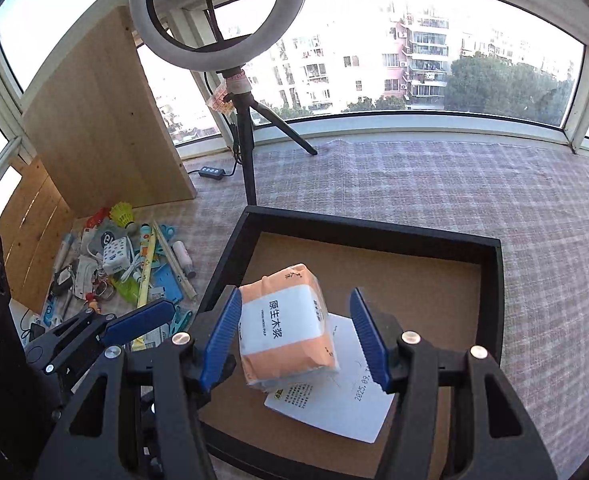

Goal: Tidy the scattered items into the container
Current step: 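Open both tools and withdraw them from the tissue pack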

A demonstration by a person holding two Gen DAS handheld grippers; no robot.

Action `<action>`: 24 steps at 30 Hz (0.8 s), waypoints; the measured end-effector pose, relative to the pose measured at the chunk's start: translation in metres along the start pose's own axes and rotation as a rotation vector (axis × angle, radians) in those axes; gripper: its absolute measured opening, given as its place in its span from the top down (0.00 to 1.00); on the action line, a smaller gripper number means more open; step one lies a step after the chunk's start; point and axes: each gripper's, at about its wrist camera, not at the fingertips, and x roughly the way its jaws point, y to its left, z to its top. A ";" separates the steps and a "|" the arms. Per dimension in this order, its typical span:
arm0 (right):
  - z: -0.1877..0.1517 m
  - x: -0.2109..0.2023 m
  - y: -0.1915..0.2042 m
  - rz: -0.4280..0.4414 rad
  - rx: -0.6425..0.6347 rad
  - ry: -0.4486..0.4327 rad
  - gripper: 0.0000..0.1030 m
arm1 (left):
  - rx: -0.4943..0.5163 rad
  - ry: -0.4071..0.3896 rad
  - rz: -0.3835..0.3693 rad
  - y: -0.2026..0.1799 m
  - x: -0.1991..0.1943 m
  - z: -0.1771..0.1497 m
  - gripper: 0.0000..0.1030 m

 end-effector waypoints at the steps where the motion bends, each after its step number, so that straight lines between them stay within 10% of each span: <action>1: 0.000 0.000 0.001 0.002 -0.004 -0.001 0.46 | -0.001 -0.002 0.010 0.003 -0.001 0.000 0.40; 14: -0.016 0.019 0.066 0.012 -0.143 0.020 0.41 | -0.106 -0.006 0.206 0.075 -0.038 -0.038 0.27; 24: -0.039 0.052 0.138 0.200 -0.266 0.075 0.41 | -0.376 0.060 0.404 0.189 -0.087 -0.119 0.27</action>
